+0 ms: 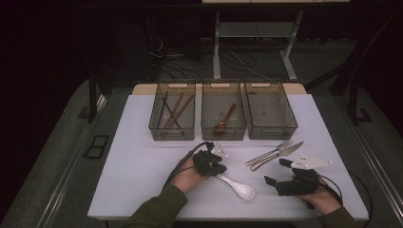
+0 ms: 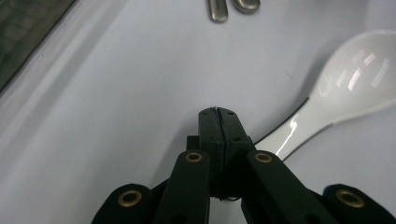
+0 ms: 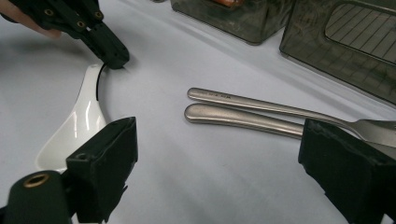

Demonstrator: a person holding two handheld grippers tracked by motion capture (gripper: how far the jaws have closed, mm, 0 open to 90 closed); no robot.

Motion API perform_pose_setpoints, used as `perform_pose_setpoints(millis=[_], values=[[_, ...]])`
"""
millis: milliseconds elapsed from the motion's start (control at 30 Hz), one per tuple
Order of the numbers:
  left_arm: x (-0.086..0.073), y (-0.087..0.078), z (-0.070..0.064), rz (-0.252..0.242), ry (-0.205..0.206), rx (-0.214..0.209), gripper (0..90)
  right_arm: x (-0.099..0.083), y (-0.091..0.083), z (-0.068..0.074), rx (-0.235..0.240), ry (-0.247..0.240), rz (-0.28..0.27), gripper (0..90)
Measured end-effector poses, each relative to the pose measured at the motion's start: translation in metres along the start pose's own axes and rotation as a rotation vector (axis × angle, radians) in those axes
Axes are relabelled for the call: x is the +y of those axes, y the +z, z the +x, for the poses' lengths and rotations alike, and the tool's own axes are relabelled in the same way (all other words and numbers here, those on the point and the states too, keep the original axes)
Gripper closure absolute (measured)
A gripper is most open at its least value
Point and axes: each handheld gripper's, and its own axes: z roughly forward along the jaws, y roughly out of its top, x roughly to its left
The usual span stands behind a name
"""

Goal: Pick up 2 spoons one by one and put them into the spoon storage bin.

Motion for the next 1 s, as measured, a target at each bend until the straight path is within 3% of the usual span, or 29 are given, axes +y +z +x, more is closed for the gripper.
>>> perform_pose_setpoints(millis=[133, 333, 367, 567, 700, 867, 1000], values=[[-0.009, -0.007, -0.006, 0.008, -0.019, -0.012, 89.4, 0.000, 0.000, 0.000, 0.002, -0.003, 0.000, 12.1], [-0.022, -0.018, -0.013, 0.013, -0.008, -0.027, 89.5, 0.000, 0.001, -0.001, -0.003, 0.003, 0.002, 12.0], [-0.025, -0.019, -0.014, 0.008, -0.028, -0.029, 89.4, 0.000, 0.001, -0.001, -0.007, 0.002, 0.002, 12.0], [-0.031, -0.023, -0.009, -0.030, -0.052, -0.013, 88.3, 0.000, 0.001, -0.002, -0.010, 0.028, 0.001, 12.0], [-0.037, -0.033, -0.006, -0.086, -0.076, 0.012, 79.9, 0.001, 0.000, -0.002, -0.009, 0.017, 0.010, 12.1], [-0.051, -0.051, -0.002, -0.152, -0.106, 0.037, 60.3, 0.005, 0.000, -0.002, 0.052, 0.034, 0.048, 12.0], [-0.068, -0.062, 0.000, -0.194, -0.150, 0.050, 49.0, 0.014, -0.003, 0.004, 0.036, 0.041, 0.056, 12.0]])
